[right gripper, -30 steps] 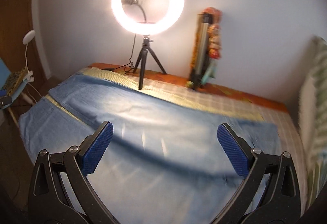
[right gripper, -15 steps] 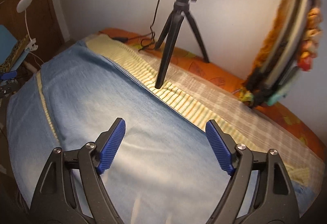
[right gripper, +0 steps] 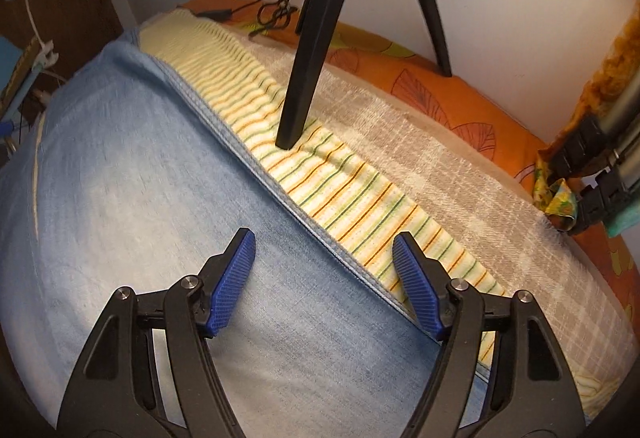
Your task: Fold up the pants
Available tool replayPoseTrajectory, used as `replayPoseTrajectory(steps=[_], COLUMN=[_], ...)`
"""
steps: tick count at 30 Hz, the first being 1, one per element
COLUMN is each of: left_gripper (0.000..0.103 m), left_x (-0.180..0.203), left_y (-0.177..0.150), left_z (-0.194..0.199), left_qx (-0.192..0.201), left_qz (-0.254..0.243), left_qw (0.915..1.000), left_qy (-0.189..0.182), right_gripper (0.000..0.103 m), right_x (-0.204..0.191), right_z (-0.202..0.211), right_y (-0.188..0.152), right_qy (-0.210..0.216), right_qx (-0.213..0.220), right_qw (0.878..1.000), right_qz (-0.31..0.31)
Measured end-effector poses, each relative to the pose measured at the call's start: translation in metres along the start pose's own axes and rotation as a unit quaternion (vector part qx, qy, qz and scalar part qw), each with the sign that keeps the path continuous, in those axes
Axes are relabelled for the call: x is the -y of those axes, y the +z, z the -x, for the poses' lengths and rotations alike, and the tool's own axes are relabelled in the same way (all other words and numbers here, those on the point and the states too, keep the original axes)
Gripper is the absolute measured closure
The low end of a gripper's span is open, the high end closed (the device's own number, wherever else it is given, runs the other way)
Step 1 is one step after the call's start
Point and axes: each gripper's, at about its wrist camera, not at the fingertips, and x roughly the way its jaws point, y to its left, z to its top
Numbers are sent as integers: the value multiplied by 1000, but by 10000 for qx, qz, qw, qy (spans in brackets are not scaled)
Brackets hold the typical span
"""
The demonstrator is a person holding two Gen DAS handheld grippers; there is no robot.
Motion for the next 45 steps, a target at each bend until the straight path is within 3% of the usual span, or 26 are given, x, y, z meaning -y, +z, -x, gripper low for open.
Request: replayPoseTrajectory(steps=[2, 5, 10, 13, 17, 23, 26, 29, 33, 36, 39, 43, 45], left_gripper=[27, 27, 27, 26, 24, 24, 24, 24, 24, 27, 36, 35, 34], left_x=[-4, -9, -13, -12, -15, -24, -22, -23, -38, -53, -57, -49, -34], left_y=[2, 6, 13, 21, 36, 67, 79, 83, 75, 67, 63, 66, 67], left_z=[-2, -5, -12, -18, -27, -48, -61, -87, -115, -119, -113, -99, -94], left_qx=[-14, -50, -102, -197, -274, -433, -540, -943, -1396, -1383, -1336, -1143, -1273], left_qz=[38, 110, 151, 241, 552, 1282, 1463, 1595, 2124, 2580, 2674, 2683, 2487], left_qw=[10000, 9999, 9998, 9993, 9972, 9871, 9845, 9804, 9659, 9551, 9533, 9553, 9575], left_qy=[-8, -46, -70, -183, -424, -862, -801, -669, -491, -456, -430, -476, -713], right_gripper=[30, 41, 81, 93, 96, 97, 97, 98, 98, 98, 98, 98, 98], right_x=[1, -4, -20, -27, -40, -75, -100, -116, -138, -151, -160, -163, -164], right_z=[0, 4, 9, 13, 32, 82, 105, 122, 141, 147, 150, 152, 151], right_y=[0, -2, -2, 0, -3, -26, -44, -58, -70, -75, -77, -81, -85], right_qy=[16, 77, 72, -191, -302, -229, -219, -161, -210, -267, -301, -290, -236], right_qx=[1, 23, 21, -12, 157, 524, 596, 690, 787, 768, 752, 752, 724], right_qw=[10000, 10000, 9999, 9997, 9992, 9977, 9962, 9959, 9944, 9934, 9929, 9933, 9937], right_qz=[-53, -56, 84, 165, 217, 353, 591, 571, 667, 809, 874, 833, 817])
